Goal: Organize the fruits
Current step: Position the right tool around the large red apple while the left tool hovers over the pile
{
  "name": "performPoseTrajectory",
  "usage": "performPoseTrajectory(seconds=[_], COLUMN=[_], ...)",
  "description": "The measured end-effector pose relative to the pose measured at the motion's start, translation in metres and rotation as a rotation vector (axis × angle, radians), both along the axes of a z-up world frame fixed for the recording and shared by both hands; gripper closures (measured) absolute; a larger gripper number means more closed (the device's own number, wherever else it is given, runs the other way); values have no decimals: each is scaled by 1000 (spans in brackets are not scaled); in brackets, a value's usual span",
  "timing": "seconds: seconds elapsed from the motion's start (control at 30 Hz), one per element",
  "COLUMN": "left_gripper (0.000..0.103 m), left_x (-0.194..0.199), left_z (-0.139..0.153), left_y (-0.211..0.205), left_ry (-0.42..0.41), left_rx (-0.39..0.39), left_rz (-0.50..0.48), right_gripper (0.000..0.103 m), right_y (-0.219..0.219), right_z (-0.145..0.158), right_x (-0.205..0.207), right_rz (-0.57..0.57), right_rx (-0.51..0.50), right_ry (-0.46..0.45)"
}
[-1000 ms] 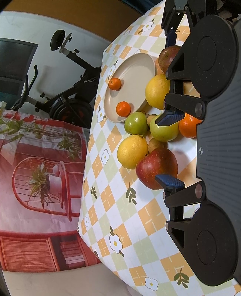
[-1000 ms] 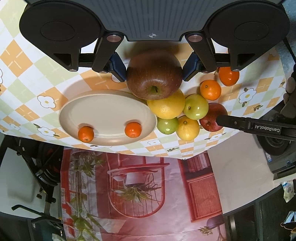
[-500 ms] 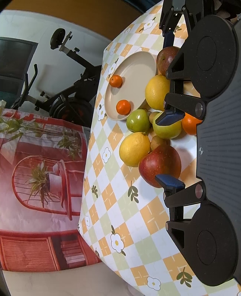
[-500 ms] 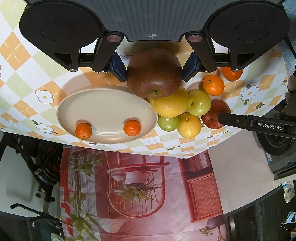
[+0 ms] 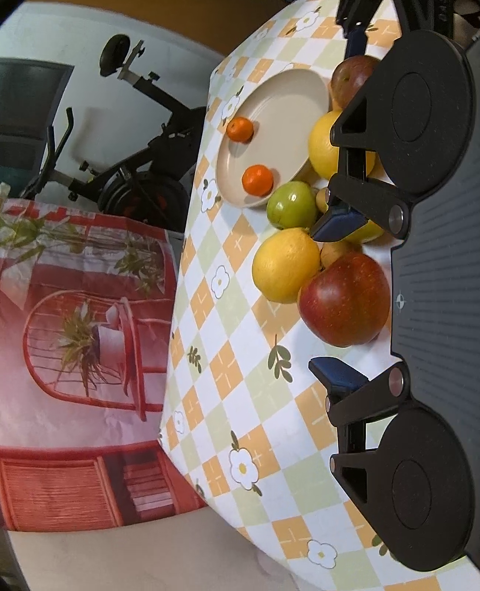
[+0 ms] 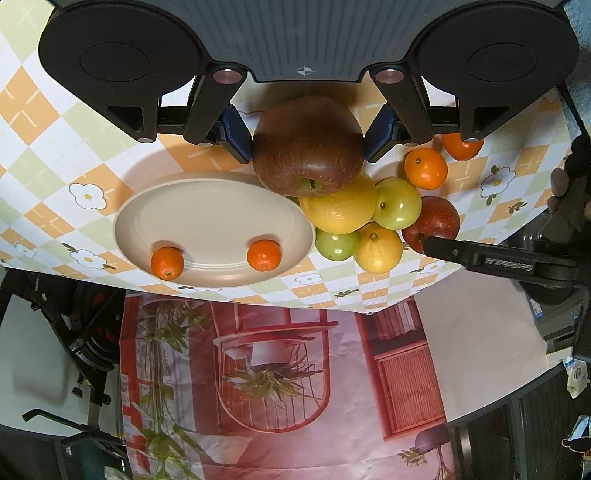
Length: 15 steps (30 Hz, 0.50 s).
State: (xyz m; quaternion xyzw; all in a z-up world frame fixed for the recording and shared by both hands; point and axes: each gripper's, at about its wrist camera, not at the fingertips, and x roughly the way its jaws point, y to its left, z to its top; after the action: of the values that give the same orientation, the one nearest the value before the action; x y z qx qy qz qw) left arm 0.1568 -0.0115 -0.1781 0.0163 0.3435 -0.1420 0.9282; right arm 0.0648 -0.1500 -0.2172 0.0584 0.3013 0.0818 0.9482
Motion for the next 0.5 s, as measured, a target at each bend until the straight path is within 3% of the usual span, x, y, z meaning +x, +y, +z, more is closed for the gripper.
performPoseTrajectory(seconds=[0.5], left_gripper=[31], left_x=[3], left_z=[-4], left_y=[10], left_ry=[15], left_rx=[-9], left_rz=[42], right_gripper=[40], right_y=[-1], right_z=[0], right_x=[1], right_rz=[0], right_rx=[2], right_ry=[-1])
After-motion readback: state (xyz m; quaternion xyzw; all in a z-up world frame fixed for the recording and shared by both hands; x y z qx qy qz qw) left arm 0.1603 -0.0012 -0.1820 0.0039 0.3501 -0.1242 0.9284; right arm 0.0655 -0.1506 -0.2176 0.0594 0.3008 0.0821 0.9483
